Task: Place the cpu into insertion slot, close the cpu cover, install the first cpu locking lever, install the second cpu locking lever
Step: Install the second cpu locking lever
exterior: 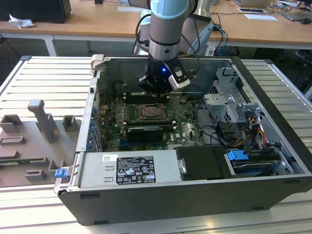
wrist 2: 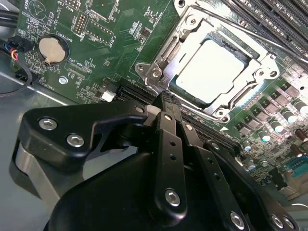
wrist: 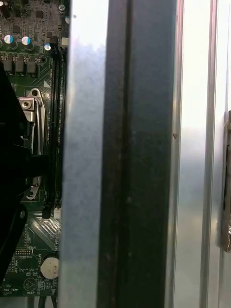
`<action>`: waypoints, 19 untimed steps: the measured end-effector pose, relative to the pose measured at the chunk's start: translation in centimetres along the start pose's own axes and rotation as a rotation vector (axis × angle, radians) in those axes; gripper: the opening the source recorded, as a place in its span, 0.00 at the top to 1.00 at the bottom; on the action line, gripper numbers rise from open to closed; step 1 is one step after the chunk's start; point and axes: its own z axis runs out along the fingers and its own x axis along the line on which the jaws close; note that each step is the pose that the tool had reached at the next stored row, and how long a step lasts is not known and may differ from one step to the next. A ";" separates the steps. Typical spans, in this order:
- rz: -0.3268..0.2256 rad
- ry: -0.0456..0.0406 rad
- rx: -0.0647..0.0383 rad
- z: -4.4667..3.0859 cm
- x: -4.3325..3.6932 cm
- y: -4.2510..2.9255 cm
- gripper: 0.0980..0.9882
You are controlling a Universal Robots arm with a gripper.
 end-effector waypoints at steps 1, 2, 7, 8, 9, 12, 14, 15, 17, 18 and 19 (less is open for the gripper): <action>0.000 0.0000 0.000 0.00 0.00 -0.05 0.99; 0.000 -0.0001 0.000 -0.01 0.00 -0.09 0.99; 0.000 0.0000 0.000 -0.04 0.00 -0.40 0.99; 0.000 0.0000 0.000 -0.04 0.01 -0.47 0.99; 0.000 0.0000 0.000 -0.05 0.01 -0.52 0.99; 0.000 0.0001 0.000 -0.09 0.00 -0.73 0.99; 0.000 0.0001 0.000 -0.56 -0.01 -0.69 0.99; 0.000 -0.0001 0.000 -0.85 -0.01 -0.67 0.99; 0.000 0.0000 0.001 -1.85 -0.01 -0.58 0.99; 0.000 0.0001 0.002 -2.23 -0.01 -0.54 0.99; 0.000 0.0000 0.002 -2.32 0.00 -0.54 0.99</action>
